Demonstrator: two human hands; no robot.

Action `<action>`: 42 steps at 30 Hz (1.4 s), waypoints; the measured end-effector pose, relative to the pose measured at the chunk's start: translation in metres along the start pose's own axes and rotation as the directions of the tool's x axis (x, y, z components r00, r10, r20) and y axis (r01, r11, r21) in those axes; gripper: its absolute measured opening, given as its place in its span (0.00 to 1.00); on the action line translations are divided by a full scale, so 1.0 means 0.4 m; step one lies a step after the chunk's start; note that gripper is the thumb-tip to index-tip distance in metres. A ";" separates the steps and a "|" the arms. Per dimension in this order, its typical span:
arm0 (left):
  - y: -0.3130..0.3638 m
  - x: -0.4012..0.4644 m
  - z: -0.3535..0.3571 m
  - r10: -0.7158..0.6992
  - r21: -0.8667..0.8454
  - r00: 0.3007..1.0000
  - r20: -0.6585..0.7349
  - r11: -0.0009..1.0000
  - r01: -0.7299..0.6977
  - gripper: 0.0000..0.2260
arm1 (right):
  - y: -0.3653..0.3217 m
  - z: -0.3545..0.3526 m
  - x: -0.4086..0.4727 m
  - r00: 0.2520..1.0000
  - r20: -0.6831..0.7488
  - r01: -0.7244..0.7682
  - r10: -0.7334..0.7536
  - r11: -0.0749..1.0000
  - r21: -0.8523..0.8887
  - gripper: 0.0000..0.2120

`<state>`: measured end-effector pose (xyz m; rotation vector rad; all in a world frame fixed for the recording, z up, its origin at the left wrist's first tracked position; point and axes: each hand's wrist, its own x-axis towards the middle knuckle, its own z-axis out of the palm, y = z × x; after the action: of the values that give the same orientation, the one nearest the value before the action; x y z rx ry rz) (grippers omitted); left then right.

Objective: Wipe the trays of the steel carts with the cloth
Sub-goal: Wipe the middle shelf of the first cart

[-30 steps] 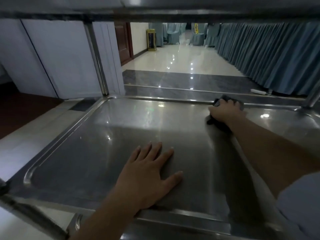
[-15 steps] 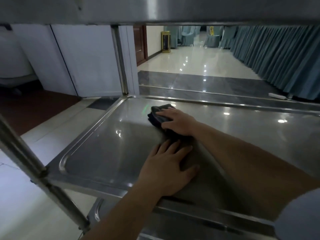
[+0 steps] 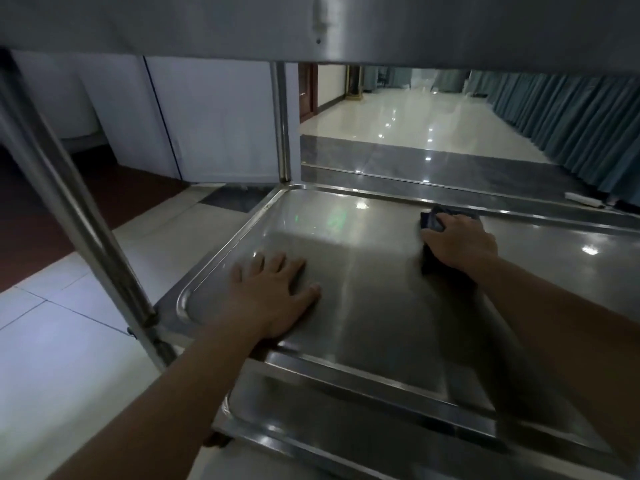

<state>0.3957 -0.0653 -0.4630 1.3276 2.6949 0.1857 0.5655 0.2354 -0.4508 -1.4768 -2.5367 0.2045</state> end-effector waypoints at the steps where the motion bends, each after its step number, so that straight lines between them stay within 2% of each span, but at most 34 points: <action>1: 0.003 -0.001 0.004 0.004 0.007 1.000 0.003 1.000 -0.004 0.31 | -0.018 0.001 0.008 1.000 -0.008 -0.029 0.029 0.999 -0.021 0.32; 4: 0.014 -0.003 0.009 0.017 0.013 1.000 -0.020 1.000 -0.017 0.32 | -0.080 0.005 0.045 0.995 0.011 -0.104 0.104 0.994 -0.032 0.31; 8: 0.010 -0.008 0.010 0.026 0.026 0.999 -0.043 0.999 -0.025 0.32 | -0.178 0.016 0.104 0.993 0.057 -0.105 0.105 0.994 -0.015 0.32; 14: 0.007 -0.002 0.030 0.050 0.011 0.994 -0.096 0.999 -0.049 0.33 | -0.432 0.079 0.129 0.987 0.111 0.117 -0.118 0.993 0.010 0.30; 19: 0.004 -0.006 0.035 0.071 0.004 0.987 -0.147 0.997 -0.071 0.33 | -0.637 0.119 0.138 0.934 0.195 0.295 -0.299 0.954 0.046 0.30; 24: 0.003 -0.007 0.030 0.067 -0.015 0.993 -0.099 0.997 -0.069 0.33 | -0.694 0.132 0.145 0.894 0.233 0.367 -0.383 0.924 0.112 0.29; 26: 0.004 -0.006 0.030 0.067 -0.026 0.993 -0.096 0.997 -0.070 0.33 | -0.671 0.129 0.140 0.865 0.258 0.400 -0.430 0.902 0.164 0.28; 29: 0.003 -0.004 0.029 0.069 -0.034 0.991 -0.112 0.997 -0.073 0.32 | -0.645 0.115 0.099 0.817 0.245 0.459 -0.522 0.846 0.272 0.34; 32: 0.002 -0.005 0.026 0.066 -0.043 0.992 -0.104 0.997 -0.071 0.31 | -0.618 0.100 0.049 0.717 0.311 0.538 -0.624 0.779 0.323 0.37; 34: 0.008 -0.010 0.013 0.050 -0.079 0.987 -0.156 0.995 -0.063 0.29 | -0.600 0.088 0.014 0.637 0.381 0.587 -0.670 0.742 0.322 0.37; 36: 0.011 -0.017 -0.003 -0.021 -0.207 0.953 -0.304 0.977 -0.044 0.24 | -0.588 0.075 -0.021 0.559 0.404 0.620 -0.724 0.689 0.376 0.35; 39: 0.002 -0.028 -0.018 -0.175 -0.373 0.842 -0.510 0.927 -0.033 0.19 | -0.569 0.063 -0.083 0.495 0.360 0.661 -0.791 0.612 0.434 0.22; 40: -0.002 -0.031 -0.020 -0.208 -0.393 0.799 -0.564 0.919 -0.039 0.17 | -0.557 0.065 -0.103 0.500 0.340 0.677 -0.796 0.605 0.420 0.18; 42: -0.006 -0.034 -0.022 -0.241 -0.406 0.739 -0.630 0.912 -0.049 0.14 | -0.527 0.066 -0.151 0.535 0.322 0.678 -0.781 0.624 0.389 0.18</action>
<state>0.4005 -0.0780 -0.4538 1.1223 2.9888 1.3790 0.4107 0.0786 -0.4366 -0.1510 -3.1193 0.7401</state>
